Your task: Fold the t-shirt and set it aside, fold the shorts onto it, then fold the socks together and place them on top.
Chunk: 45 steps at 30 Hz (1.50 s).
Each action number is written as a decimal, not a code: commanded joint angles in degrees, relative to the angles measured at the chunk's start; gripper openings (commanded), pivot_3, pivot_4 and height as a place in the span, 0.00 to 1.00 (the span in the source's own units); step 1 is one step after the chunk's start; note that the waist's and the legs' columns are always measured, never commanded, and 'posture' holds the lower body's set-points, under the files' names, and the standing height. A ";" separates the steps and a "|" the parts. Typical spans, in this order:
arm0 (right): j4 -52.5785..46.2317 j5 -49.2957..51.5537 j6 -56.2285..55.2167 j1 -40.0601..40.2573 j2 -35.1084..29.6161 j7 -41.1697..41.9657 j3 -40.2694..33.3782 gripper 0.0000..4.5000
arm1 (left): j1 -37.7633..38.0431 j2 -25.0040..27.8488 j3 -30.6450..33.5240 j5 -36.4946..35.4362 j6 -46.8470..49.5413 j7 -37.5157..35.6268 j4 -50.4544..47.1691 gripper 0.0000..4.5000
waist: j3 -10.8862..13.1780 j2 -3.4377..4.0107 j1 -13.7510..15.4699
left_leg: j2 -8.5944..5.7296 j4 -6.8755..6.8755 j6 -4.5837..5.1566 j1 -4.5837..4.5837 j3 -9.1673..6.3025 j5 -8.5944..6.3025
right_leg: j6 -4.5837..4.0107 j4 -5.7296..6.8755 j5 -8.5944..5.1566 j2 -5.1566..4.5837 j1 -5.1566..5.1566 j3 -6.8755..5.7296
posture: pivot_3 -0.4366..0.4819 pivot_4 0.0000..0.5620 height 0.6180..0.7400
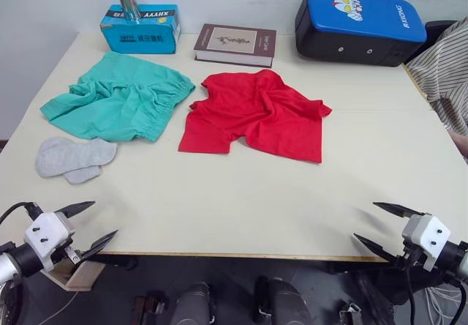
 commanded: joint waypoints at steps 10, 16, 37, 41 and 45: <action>-9.21 3.61 9.86 -5.69 1.26 -3.15 3.11 1.00 | -2.49 3.73 -3.51 -6.75 15.76 -1.08 -9.38 0.99 | 0.00 0.00 -0.04 | 0.01 0.05 -0.02 0.02 0.01 0.02 | 0.00 0.16 0.00 0.00 -0.03 0.08 | 0.48 0.27 1.00; -7.69 -1.74 21.81 -24.88 2.12 -6.29 14.14 1.00 | -21.67 2.51 -16.12 -0.97 27.75 7.85 -11.75 0.99 | 0.01 0.01 0.07 | 0.01 0.34 0.00 0.02 0.00 0.07 | -0.02 0.45 0.01 -0.03 -0.03 0.11 | 0.48 0.27 1.00; 42.25 -20.18 18.97 -64.90 11.10 -5.66 30.05 0.36 | -69.66 -11.27 -37.67 18.33 16.24 7.16 51.86 0.53 | -0.06 -0.15 -1.32 | -0.18 0.87 -0.17 -0.12 0.34 0.46 | 0.27 0.85 0.21 0.44 -0.01 -0.09 | 0.48 0.27 1.00; 38.65 -19.49 18.70 -62.20 9.03 -2.50 29.41 0.07 | -69.24 -12.08 -35.34 15.71 16.80 3.60 51.15 0.26 | -0.06 -0.15 -1.18 | -0.19 0.87 -0.17 -0.12 0.33 0.46 | 0.28 0.86 0.21 0.41 -0.01 -0.10 | 0.48 0.27 1.00; 32.32 -17.68 20.09 -57.18 5.18 1.36 27.86 0.00 | -63.79 -9.69 -36.33 15.14 19.16 -1.49 40.15 0.00 | -0.06 -0.15 -1.34 | -0.29 0.85 -0.14 -0.16 0.28 0.45 | 0.28 0.84 0.21 0.24 -0.02 -0.15 | 0.48 0.27 1.00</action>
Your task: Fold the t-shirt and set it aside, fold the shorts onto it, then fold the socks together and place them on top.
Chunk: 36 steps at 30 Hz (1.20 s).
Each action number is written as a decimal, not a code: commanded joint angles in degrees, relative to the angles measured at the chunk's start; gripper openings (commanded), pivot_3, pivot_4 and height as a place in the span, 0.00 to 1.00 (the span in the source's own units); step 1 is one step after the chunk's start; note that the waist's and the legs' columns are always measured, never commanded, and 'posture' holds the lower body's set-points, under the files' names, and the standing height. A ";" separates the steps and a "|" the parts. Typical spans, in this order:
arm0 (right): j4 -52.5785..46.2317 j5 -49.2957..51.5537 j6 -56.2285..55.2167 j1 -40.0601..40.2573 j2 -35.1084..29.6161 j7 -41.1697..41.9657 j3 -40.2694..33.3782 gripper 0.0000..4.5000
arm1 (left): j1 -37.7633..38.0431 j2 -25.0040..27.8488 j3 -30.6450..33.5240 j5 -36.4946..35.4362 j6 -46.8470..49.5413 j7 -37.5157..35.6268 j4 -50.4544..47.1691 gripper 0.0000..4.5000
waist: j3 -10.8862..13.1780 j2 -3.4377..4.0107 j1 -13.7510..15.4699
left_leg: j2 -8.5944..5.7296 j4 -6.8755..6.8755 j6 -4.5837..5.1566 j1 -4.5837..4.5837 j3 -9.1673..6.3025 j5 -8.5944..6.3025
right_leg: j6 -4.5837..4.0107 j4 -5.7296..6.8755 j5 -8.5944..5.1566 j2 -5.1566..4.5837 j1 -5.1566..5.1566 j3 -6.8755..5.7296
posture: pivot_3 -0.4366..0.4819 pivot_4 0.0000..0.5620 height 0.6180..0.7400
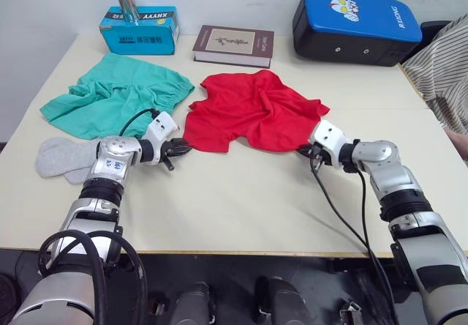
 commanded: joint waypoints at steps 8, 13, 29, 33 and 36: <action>-21.78 8.57 5.25 19.59 -13.07 10.33 -8.08 0.00 | 27.08 8.94 3.88 -12.43 19.86 -10.25 -47.75 0.00 | 0.01 0.00 -0.18 | 0.04 -0.05 0.00 -0.07 -0.10 -0.05 | 0.01 -0.14 -0.01 -0.33 0.00 0.21 | 0.48 0.27 1.00; -29.48 11.03 8.47 28.88 -16.98 9.83 -12.74 0.00 | 37.17 10.53 8.62 -17.15 25.28 -6.84 -63.21 0.00 | 0.02 0.00 0.10 | 0.03 -0.07 0.03 -0.03 -0.12 -0.12 | 0.01 -0.34 -0.01 -0.43 0.00 0.39 | 0.48 0.27 1.00; -39.70 12.76 8.73 44.32 -18.62 7.70 -18.71 0.00 | 45.65 12.77 8.92 -18.06 31.09 1.12 -73.43 0.00 | 0.02 0.01 1.34 | 0.06 -0.12 0.04 0.02 -0.10 -0.31 | 0.00 -0.43 -0.02 -0.36 -0.02 0.47 | 0.48 0.27 1.00; -27.52 10.27 4.63 27.50 -16.61 7.50 -14.34 0.00 | 31.18 12.75 7.05 -13.60 25.61 2.85 -57.83 0.00 | 0.17 -0.01 1.23 | 0.03 -0.05 0.13 0.07 -0.03 -0.26 | -0.01 -0.39 0.04 -0.34 -0.01 0.47 | 0.48 0.27 1.00; -14.56 7.27 1.35 6.60 -12.01 3.34 -11.35 0.00 | 11.35 10.63 6.50 -8.80 16.29 7.99 -38.67 0.00 | 0.26 -0.03 0.99 | 0.04 -0.03 0.12 -0.07 -0.02 -0.06 | -0.10 -0.35 0.23 -0.33 -0.17 0.45 | 0.48 0.27 1.00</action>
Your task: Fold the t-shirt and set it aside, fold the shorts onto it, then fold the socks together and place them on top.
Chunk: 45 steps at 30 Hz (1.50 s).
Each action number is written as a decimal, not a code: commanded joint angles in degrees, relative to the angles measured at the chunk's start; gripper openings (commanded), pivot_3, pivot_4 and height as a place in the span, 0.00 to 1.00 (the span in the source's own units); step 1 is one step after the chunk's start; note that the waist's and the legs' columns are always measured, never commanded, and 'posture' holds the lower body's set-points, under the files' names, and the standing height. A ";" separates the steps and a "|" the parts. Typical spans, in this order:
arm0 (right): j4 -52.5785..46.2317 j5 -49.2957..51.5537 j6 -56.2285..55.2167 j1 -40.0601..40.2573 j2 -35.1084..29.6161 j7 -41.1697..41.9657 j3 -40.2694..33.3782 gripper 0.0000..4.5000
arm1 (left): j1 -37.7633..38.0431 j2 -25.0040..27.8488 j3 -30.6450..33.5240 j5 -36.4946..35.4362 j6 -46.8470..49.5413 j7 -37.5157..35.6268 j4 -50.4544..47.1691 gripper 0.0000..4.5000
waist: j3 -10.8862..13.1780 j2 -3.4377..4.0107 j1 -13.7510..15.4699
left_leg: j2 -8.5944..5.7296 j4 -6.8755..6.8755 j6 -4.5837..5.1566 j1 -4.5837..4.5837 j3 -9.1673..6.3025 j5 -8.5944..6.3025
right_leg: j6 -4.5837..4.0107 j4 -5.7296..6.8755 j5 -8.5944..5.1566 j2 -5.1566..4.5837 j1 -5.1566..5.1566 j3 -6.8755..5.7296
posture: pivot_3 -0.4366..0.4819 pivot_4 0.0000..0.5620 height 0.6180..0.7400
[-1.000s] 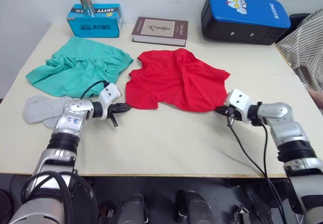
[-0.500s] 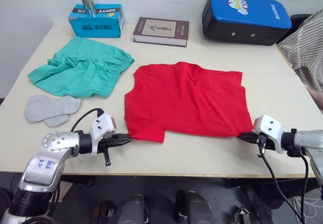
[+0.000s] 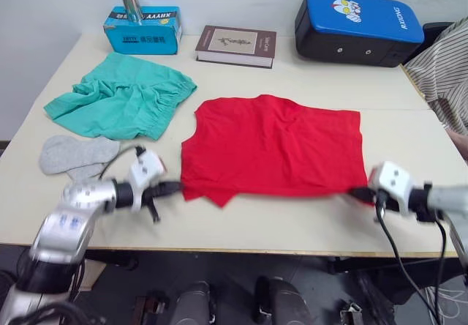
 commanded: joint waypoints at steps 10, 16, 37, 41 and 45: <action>52.76 -17.12 -25.38 -73.64 12.69 -38.58 5.32 0.00 | -74.79 -0.72 3.52 14.72 -44.77 30.54 70.33 0.00 | 0.63 -0.14 -2.86 | -0.37 -0.67 -0.19 -1.97 0.32 0.73 | 0.09 0.46 0.32 0.07 -2.31 -1.42 | 0.48 0.27 1.00; 56.39 -20.21 -30.24 -79.88 10.21 -42.43 5.72 0.00 | -83.56 2.31 4.16 14.47 -52.53 21.33 73.29 0.00 | 0.65 -0.12 -2.86 | -0.57 -1.10 0.25 -2.03 0.87 0.44 | 0.18 0.37 0.29 -0.12 -2.32 -2.18 | 0.48 0.27 1.00; 14.24 2.85 -31.55 -2.70 -3.85 5.25 -0.38 0.00 | 12.93 4.20 11.97 -16.49 -11.51 -2.09 -22.25 0.00 | 0.84 0.28 -2.58 | -0.09 0.64 0.73 -1.26 1.21 0.56 | 0.66 0.44 0.49 -0.22 -0.93 -0.33 | 0.48 0.27 1.00; 7.52 4.32 -27.07 4.93 -7.78 6.28 -2.75 0.00 | 20.25 2.15 10.12 -14.46 -9.95 0.89 -27.73 0.00 | 0.77 0.34 -2.14 | 0.06 0.70 0.62 -0.34 1.08 0.24 | 0.54 0.04 0.46 -0.23 0.05 -0.37 | 0.48 0.27 1.00; 4.29 3.23 -24.21 10.65 -11.65 7.60 -3.98 0.00 | 25.73 2.19 8.07 -6.15 -17.13 0.37 -24.13 0.00 | 0.71 0.36 -1.67 | 0.32 0.68 0.45 -0.04 1.21 -0.09 | 0.32 0.08 0.33 -0.20 0.18 -0.32 | 0.48 0.27 1.00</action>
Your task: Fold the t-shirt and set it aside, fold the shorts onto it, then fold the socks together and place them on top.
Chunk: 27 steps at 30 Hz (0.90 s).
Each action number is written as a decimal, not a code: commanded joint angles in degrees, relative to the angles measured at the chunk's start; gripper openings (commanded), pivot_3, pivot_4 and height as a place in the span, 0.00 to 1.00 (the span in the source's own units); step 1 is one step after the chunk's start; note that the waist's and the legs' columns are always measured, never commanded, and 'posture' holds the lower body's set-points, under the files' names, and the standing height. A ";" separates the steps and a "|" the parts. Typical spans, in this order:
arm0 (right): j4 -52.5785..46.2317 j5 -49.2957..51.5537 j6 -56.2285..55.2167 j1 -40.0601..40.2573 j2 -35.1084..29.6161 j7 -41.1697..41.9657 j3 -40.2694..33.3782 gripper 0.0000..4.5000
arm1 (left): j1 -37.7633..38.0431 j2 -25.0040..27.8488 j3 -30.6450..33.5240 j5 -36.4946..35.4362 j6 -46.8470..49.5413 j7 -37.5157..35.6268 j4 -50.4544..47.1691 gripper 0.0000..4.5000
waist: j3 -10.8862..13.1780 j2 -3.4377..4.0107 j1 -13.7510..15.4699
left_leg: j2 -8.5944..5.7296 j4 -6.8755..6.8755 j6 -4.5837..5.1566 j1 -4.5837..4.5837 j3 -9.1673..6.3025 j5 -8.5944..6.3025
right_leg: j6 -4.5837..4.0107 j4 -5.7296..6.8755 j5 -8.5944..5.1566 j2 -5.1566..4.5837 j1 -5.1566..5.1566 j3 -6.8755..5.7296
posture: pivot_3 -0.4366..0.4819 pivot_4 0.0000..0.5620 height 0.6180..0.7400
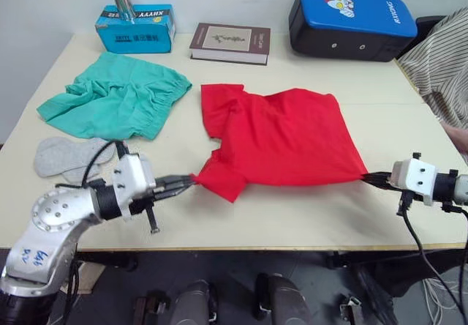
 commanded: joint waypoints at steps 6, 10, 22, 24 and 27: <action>-10.11 0.05 9.23 12.92 -6.65 2.98 -3.61 0.00 | 3.95 -1.42 -1.31 8.30 -11.07 0.73 2.84 0.00 | -0.03 0.06 0.79 | 0.16 0.03 -0.07 0.01 0.18 -0.07 | -0.20 0.03 -0.12 0.04 -0.11 -0.02 | 0.48 0.27 1.00; -14.06 -0.29 14.13 19.17 -8.03 3.10 -4.85 0.00 | 4.07 -2.73 -1.82 7.21 -9.64 1.01 2.30 0.00 | -0.07 0.07 0.99 | 0.18 0.05 -0.03 0.01 0.18 -0.18 | -0.20 0.03 -0.12 -0.01 -0.08 -0.03 | 0.48 0.27 1.00; 4.20 -8.59 14.23 -26.79 6.49 -4.41 7.82 0.00 | -34.16 5.21 -5.88 13.97 -5.22 -0.05 39.98 0.00 | -0.03 0.03 0.12 | 0.44 0.16 -0.15 0.04 0.36 -0.11 | -0.38 0.14 -0.06 0.32 -0.26 -0.27 | 0.48 0.27 1.00; 20.02 -13.81 8.46 -49.00 13.23 -18.81 8.47 0.00 | -57.03 3.32 -8.30 21.01 -13.95 7.86 59.37 0.00 | 0.11 -0.06 -0.22 | 0.42 0.19 -0.30 -0.10 0.45 0.04 | -0.41 0.40 -0.03 0.38 -0.50 -0.25 | 0.48 0.27 1.00; 35.29 -19.12 1.70 -68.16 17.08 -34.20 9.01 0.00 | -79.71 2.12 -8.79 26.22 -25.09 18.91 78.88 0.00 | 0.07 -0.26 -0.51 | 0.04 0.20 -0.44 -1.95 0.48 0.77 | -0.46 1.30 0.04 0.32 -2.54 -0.27 | 0.48 0.27 1.00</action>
